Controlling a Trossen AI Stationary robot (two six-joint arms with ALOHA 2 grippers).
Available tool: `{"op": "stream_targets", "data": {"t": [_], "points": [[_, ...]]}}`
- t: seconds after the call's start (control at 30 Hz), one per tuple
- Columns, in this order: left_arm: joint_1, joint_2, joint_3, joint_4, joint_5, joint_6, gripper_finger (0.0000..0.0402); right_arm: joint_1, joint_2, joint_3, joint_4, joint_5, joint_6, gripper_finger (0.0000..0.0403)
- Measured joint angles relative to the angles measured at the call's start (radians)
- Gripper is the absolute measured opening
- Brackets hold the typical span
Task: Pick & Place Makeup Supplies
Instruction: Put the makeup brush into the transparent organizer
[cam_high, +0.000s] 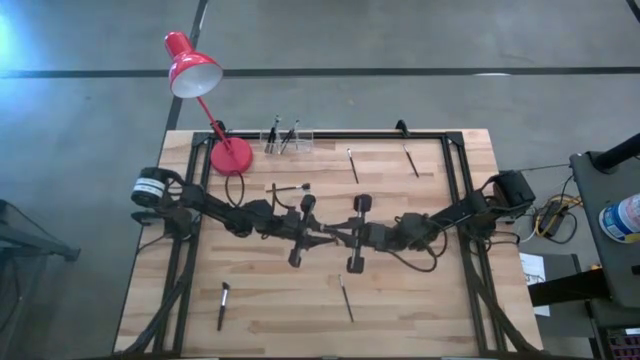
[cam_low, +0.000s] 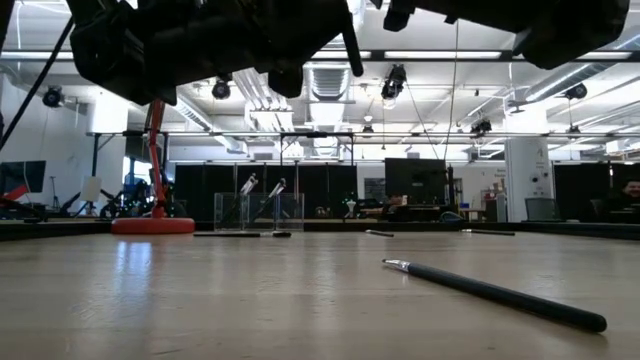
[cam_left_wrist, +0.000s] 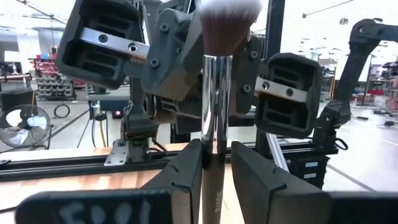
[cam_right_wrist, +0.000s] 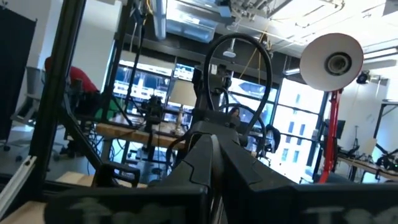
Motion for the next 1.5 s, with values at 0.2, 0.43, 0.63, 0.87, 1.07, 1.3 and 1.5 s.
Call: {"op": "stream_targets", "data": {"t": [0.2, 0.43, 0.63, 0.87, 1.07, 1.3, 1.5], "points": [[-0.004, 0.0, 0.0, 0.021, 0.011, 0.0, 0.0078, 0.001, -0.001, -0.001, 0.008, -0.001, -0.012, 0.0011], [-0.005, 0.0, 0.01, 0.034, -0.016, -0.005, 0.0075, 0.001, 0.003, -0.001, 0.007, 0.002, -0.012, 0.0011], [0.001, -0.015, 0.006, -0.003, -0.138, 0.002, 0.0036, -0.002, 0.003, -0.002, -0.014, 0.043, -0.014, 0.0023], [0.004, -0.117, -0.005, -0.171, -0.265, 0.025, 0.0036, 0.001, -0.005, -0.011, -0.042, 0.194, -0.016, 0.0085], [0.007, -0.193, -0.037, -0.311, -0.448, 0.072, 0.0036, 0.002, -0.065, -0.014, -0.171, 0.317, -0.02, 0.0138], [0.054, -0.284, -0.119, -0.376, -0.602, 0.065, 0.0036, -0.012, -0.18, -0.018, -0.56, 0.394, 0.066, 0.0138], [0.17, -0.325, -0.164, -0.473, -0.727, 0.01, 0.0036, -0.025, -0.208, -0.027, -0.617, 0.396, 0.093, 0.0093]]}}
